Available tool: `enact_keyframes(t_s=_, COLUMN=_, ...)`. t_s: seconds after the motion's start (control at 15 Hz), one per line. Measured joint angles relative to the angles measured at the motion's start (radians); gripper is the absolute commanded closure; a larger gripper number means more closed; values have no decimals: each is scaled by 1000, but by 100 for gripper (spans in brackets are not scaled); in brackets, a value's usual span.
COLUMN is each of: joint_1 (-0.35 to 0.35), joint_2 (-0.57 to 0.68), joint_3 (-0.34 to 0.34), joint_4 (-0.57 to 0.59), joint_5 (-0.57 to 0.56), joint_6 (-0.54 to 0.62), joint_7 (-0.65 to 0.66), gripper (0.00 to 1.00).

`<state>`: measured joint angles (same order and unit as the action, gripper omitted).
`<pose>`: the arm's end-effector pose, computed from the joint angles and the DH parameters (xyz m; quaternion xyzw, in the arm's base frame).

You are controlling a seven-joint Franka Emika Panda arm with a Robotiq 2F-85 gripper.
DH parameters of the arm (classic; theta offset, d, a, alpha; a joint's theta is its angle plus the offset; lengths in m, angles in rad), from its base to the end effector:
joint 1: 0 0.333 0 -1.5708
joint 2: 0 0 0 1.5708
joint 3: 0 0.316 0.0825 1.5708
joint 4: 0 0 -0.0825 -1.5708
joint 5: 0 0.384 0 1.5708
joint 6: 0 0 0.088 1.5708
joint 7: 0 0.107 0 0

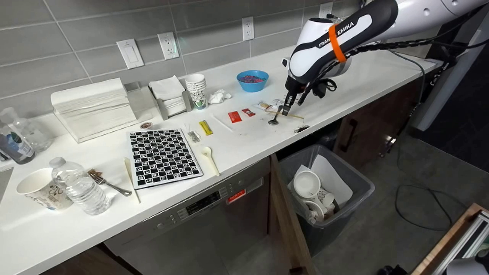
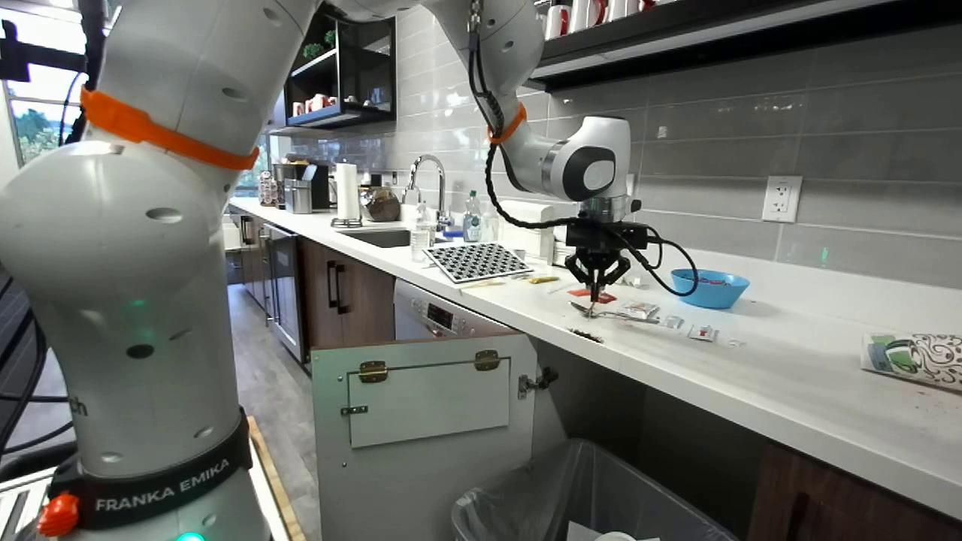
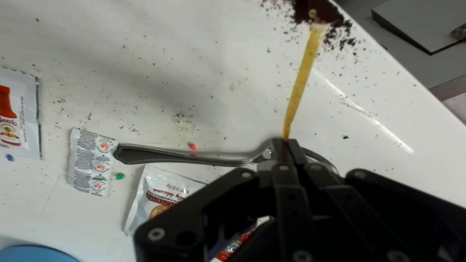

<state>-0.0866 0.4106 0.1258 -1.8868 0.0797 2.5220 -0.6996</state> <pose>0.6530 0.0191 0.3135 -0.9383 -0.3230 -0.1233 0.0116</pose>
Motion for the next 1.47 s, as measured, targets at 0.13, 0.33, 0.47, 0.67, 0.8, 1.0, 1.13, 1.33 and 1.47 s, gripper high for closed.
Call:
enact_keyframes(t_s=0.13, joint_1=1, joint_2=16, joint_3=9, joint_4=3, joint_5=0, joint_6=8, joint_7=0, gripper=99)
enact_keyframes(t_s=0.33, joint_1=1, joint_2=33, joint_3=22, joint_4=4, joint_5=3, joint_6=37, joint_7=0, gripper=99)
enact_keyframes(t_s=0.47, joint_1=1, joint_2=40, joint_3=28, joint_4=7, joint_5=3, joint_6=62, joint_7=0, gripper=99)
enact_keyframes(t_s=0.67, joint_1=0, joint_2=53, joint_3=37, joint_4=24, joint_5=3, joint_6=78, joint_7=0, gripper=99)
enact_keyframes(t_s=0.8, joint_1=0, joint_2=64, joint_3=41, joint_4=38, joint_5=3, joint_6=78, joint_7=0, gripper=99)
enact_keyframes(t_s=1.0, joint_1=0, joint_2=83, joint_3=46, joint_4=57, joint_5=3, joint_6=78, joint_7=0, gripper=99)
enact_keyframes(t_s=1.13, joint_1=0, joint_2=97, joint_3=46, joint_4=70, joint_5=2, joint_6=78, joint_7=0, gripper=99)
enact_keyframes(t_s=1.33, joint_1=0, joint_2=122, joint_3=45, joint_4=95, joint_5=-4, joint_6=78, joint_7=0, gripper=99)
enact_keyframes(t_s=1.47, joint_1=0, joint_2=136, joint_3=43, joint_4=110, joint_5=-8, joint_6=78, joint_7=0, gripper=99)
